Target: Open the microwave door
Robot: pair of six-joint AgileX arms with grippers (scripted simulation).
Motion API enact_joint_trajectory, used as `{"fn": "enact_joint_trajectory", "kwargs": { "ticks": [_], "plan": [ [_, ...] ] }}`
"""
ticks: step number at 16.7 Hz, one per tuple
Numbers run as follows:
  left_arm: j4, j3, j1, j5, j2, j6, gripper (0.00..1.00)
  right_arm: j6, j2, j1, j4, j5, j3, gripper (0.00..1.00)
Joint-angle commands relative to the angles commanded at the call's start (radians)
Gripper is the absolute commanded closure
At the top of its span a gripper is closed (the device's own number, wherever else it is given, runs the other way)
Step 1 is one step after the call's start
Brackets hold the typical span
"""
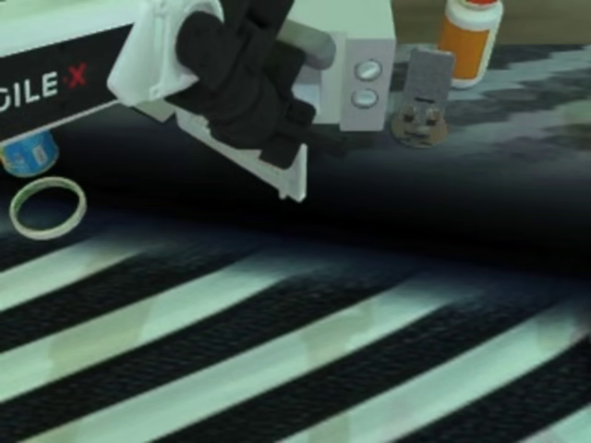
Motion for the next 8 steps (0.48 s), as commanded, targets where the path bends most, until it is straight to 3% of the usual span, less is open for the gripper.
{"fn": "enact_joint_trajectory", "kwargs": {
  "ticks": [8],
  "plan": [
    [0.015,-0.079,0.047,0.067,-0.062,0.131,1.0,0.0,0.0,0.0,0.0,0.0,0.0,0.0]
  ]
}}
